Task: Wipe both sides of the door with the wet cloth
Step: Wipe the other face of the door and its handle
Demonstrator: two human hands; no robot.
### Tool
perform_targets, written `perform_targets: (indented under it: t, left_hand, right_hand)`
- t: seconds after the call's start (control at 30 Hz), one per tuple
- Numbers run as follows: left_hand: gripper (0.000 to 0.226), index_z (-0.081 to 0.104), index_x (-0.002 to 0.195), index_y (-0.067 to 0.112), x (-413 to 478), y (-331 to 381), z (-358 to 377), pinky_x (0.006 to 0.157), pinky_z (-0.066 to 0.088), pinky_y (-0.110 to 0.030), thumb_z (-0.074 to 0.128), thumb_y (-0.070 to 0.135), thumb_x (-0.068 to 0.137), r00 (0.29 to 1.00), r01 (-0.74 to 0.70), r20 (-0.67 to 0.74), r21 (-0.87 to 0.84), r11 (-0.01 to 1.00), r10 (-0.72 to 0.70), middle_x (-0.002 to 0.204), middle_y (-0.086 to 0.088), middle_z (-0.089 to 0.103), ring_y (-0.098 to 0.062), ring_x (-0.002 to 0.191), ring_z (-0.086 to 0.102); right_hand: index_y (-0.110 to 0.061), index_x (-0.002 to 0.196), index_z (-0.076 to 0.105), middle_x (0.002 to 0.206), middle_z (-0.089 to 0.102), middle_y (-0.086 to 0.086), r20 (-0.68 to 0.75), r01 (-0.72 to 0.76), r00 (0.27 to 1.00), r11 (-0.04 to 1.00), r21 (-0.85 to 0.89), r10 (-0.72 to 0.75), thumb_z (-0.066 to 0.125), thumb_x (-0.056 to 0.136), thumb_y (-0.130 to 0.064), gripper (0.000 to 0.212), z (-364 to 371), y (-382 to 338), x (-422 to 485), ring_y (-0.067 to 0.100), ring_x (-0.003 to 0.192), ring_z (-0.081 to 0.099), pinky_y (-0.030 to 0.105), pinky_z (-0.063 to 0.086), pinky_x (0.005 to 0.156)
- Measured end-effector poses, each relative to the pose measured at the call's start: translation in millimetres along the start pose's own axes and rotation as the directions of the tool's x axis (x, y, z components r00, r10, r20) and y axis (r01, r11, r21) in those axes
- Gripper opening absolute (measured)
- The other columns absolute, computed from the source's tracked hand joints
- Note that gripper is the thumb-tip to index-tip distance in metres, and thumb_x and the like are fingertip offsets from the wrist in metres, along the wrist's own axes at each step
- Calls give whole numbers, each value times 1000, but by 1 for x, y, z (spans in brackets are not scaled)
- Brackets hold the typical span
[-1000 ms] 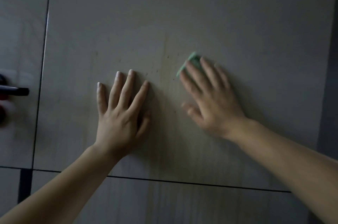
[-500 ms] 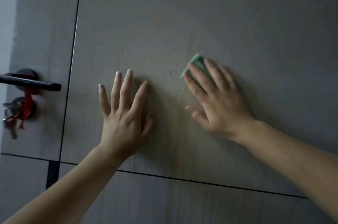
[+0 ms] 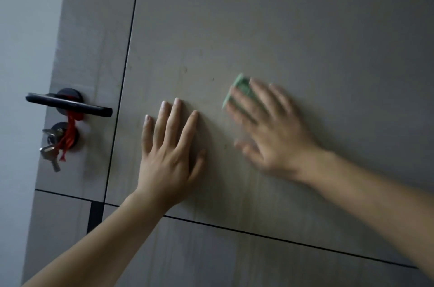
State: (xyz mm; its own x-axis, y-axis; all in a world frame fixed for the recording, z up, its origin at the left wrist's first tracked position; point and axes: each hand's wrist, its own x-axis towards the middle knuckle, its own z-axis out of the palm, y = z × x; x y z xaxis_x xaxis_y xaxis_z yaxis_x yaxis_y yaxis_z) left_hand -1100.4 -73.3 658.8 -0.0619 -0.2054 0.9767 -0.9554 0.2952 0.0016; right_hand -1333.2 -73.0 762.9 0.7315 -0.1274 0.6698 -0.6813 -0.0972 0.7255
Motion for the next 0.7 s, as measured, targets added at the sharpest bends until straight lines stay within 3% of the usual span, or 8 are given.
perform_targets:
  t: [0.07, 0.13, 0.23, 0.33, 0.47, 0.57, 0.63, 0.7]
  left_hand:
    - [71, 29, 161, 20, -4, -9, -3, 121, 9, -69, 39, 52, 97, 999, 32, 18, 23, 999, -32, 170, -15, 14, -36, 158, 4]
    - [71, 26, 162, 25, -6, -15, -4, 120, 6, -70, 37, 54, 98, 998, 56, 38, 22, 998, -57, 171, -13, 11, -35, 159, 1]
    - [70, 24, 162, 26, -7, -16, -3, 120, 5, -71, 37, 53, 99, 998, 51, 40, 18, 999, -52, 171, -12, 9, -34, 159, -1]
    - [70, 24, 162, 26, -7, -16, -2, 121, 4, -70, 37, 52, 99, 999, 36, 26, 18, 999, -37, 171, -12, 11, -34, 159, 0]
    - [69, 29, 161, 22, -12, -30, -3, 122, 10, -67, 40, 49, 98, 1000, 5, -2, 4, 1000, -5, 171, -12, 15, -33, 159, 6]
    - [70, 29, 161, 24, -18, -41, -4, 124, 12, -63, 41, 49, 97, 999, 41, -16, 6, 999, -40, 171, -11, 15, -32, 159, 6]
    - [70, 28, 161, 25, -19, -44, -5, 124, 10, -61, 39, 50, 98, 998, 62, -4, -3, 998, -62, 171, -10, 14, -31, 159, 3]
    - [69, 28, 161, 25, -21, -44, -7, 125, 10, -61, 38, 50, 99, 998, 64, 4, -10, 998, -64, 171, -9, 14, -31, 159, 2]
  right_hand:
    - [-22, 160, 31, 168, 23, 4, 43, 165, 985, 986, 0, -165, 39, 98, -57, 72, 2, -11, -23, 35, 155, 19, 56, 18, 124]
    - [-24, 159, 32, 168, 25, 3, 63, 192, 980, 981, -15, -191, 36, 99, -56, 68, 0, 4, -11, 34, 154, 21, 54, 19, 124]
    - [-21, 160, 29, 168, 23, 8, 8, -81, 997, 997, 1, 81, 28, 97, -56, 71, -7, 39, 50, 38, 153, 22, 54, 14, 122]
    - [-21, 162, 20, 171, 11, 5, 4, -307, 952, 951, 44, 307, 20, 95, -60, 77, -16, 39, 101, 36, 156, 11, 53, 7, 124]
    - [-19, 161, 28, 169, 19, 7, -5, -7, 1000, 1000, -4, 7, 28, 97, -60, 75, 0, -22, 65, 38, 155, 17, 55, 14, 125]
    - [-23, 160, 30, 168, 23, 3, 65, 231, 971, 973, 9, -231, 34, 99, -59, 71, 4, -36, 32, 34, 155, 19, 55, 17, 124]
    - [-24, 159, 32, 167, 26, 4, 70, 230, 971, 973, -10, -228, 32, 99, -57, 69, 2, -18, 52, 35, 154, 23, 53, 18, 123]
    - [-22, 159, 32, 167, 25, 7, 31, 56, 998, 998, -13, -55, 29, 97, -56, 71, -2, 2, 94, 37, 153, 24, 53, 17, 122]
